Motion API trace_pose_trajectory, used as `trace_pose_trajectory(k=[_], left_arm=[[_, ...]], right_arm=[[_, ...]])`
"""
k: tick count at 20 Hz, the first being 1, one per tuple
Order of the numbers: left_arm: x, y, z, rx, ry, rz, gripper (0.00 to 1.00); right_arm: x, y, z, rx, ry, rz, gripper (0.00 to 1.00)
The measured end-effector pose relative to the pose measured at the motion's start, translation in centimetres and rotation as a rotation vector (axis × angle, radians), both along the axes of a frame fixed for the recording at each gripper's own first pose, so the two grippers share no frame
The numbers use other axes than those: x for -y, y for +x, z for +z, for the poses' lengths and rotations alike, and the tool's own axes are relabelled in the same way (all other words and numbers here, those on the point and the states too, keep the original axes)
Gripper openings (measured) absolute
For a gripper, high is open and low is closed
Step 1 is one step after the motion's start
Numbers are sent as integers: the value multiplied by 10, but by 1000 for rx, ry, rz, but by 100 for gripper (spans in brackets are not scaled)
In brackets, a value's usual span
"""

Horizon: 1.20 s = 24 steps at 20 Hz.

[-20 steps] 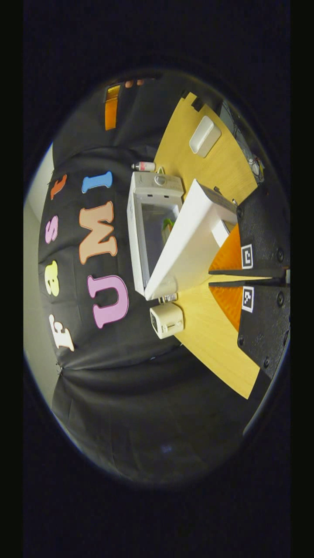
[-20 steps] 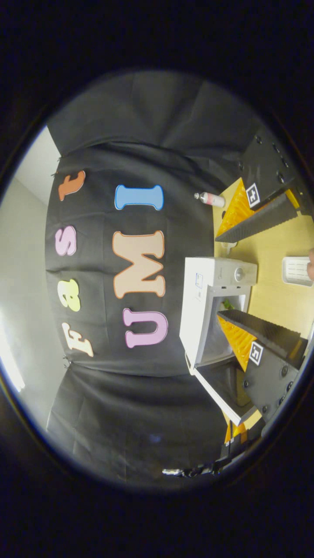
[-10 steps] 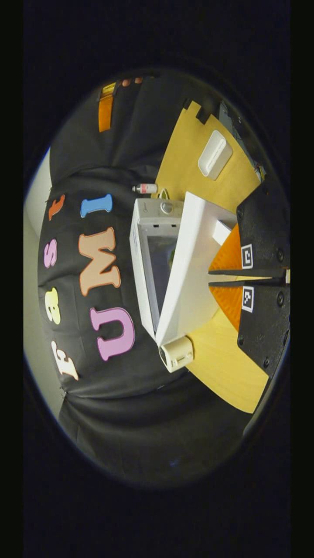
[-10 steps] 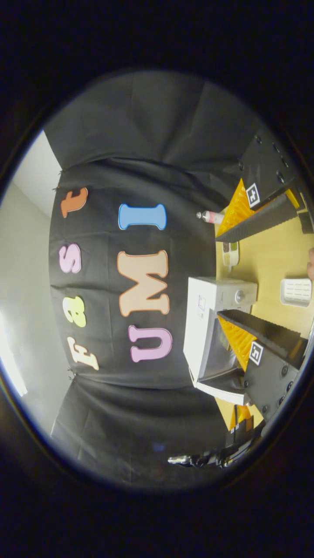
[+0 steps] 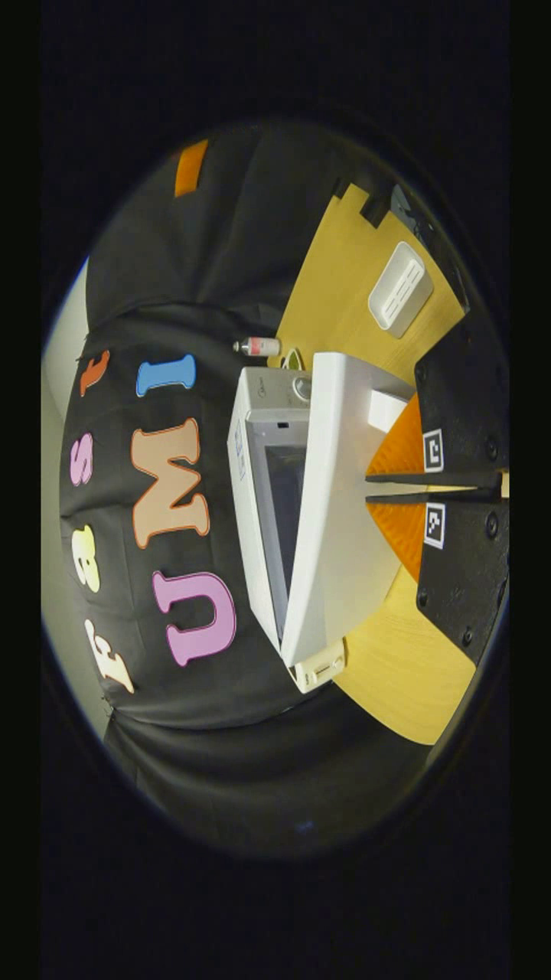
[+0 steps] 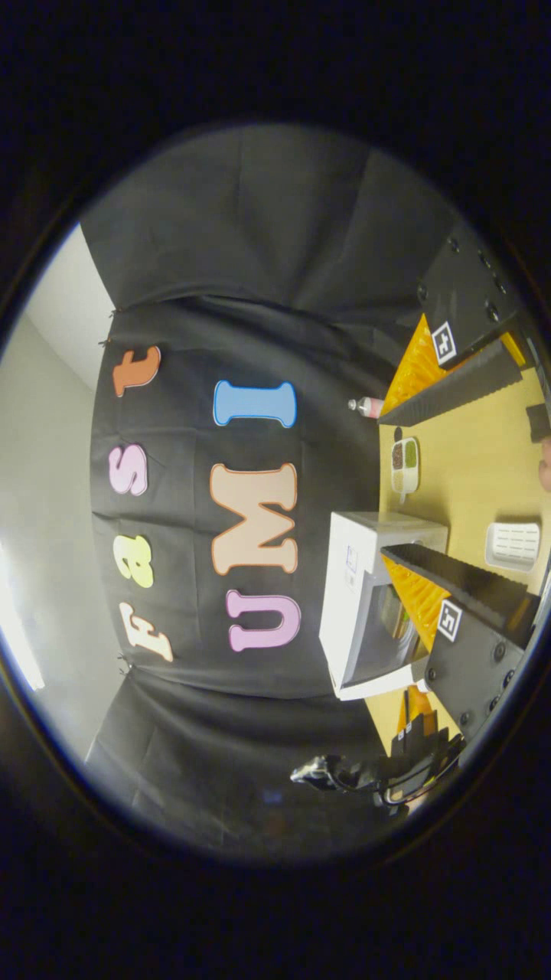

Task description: Open the microwave oven with the left hand, put the food in, and close the microwave oven.

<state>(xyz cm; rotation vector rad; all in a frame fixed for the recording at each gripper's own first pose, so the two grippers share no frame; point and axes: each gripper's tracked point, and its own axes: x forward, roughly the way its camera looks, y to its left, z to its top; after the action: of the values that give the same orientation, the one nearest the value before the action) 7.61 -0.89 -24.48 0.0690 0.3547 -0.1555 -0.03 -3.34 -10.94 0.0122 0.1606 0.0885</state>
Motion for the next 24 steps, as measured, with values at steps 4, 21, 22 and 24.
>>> trace_pose_trajectory(k=[4,21,22,24], left_arm=[[21,21,-1,-9,-13,-13,0],[68,119,5,15,-57,6,0],[66,123,3,12,-60,17,2],[69,133,7,20,-71,23,2]], right_arm=[[16,1,-2,-8,3,-15,94],[47,-15,8,3,9,-21,94],[47,-17,8,6,14,-21,94],[47,-17,14,20,9,-25,94]])
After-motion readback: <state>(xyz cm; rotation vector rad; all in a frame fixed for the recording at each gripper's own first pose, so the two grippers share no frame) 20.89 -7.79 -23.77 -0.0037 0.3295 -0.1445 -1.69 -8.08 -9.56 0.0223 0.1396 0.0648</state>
